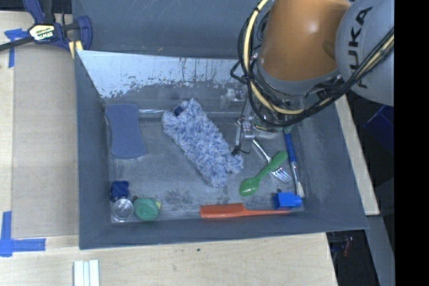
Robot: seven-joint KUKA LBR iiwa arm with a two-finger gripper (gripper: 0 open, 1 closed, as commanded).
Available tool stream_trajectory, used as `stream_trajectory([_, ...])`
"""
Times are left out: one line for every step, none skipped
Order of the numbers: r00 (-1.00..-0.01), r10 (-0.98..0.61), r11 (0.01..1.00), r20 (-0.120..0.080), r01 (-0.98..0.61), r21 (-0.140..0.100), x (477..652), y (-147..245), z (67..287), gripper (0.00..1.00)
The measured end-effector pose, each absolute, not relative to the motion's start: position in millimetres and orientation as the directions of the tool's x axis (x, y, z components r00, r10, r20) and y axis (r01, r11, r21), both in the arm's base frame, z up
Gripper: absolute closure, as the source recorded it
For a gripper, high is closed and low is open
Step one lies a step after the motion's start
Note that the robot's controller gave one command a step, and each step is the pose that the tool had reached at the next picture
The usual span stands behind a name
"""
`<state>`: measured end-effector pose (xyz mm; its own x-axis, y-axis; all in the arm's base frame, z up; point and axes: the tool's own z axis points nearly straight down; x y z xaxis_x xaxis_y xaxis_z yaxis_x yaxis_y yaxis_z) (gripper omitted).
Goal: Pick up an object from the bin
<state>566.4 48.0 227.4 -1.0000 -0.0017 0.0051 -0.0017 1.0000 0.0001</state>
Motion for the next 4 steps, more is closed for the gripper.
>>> stream_trajectory([-1.000, 0.000, 1.000, -0.004, 0.000, 0.001, 567.9, 47.6, 232.4, 0.00])
stream_trajectory([-0.979, 0.205, 0.979, -0.004, 0.205, 0.001, 571.3, 30.2, 117.6, 0.00])
stream_trajectory([-0.997, 0.074, 0.997, -0.017, 0.074, 0.003, 601.2, 63.5, 156.2, 0.00])
stream_trajectory([-0.871, 0.491, 0.871, -0.003, 0.491, 0.001, 553.8, 55.5, 110.7, 0.00])
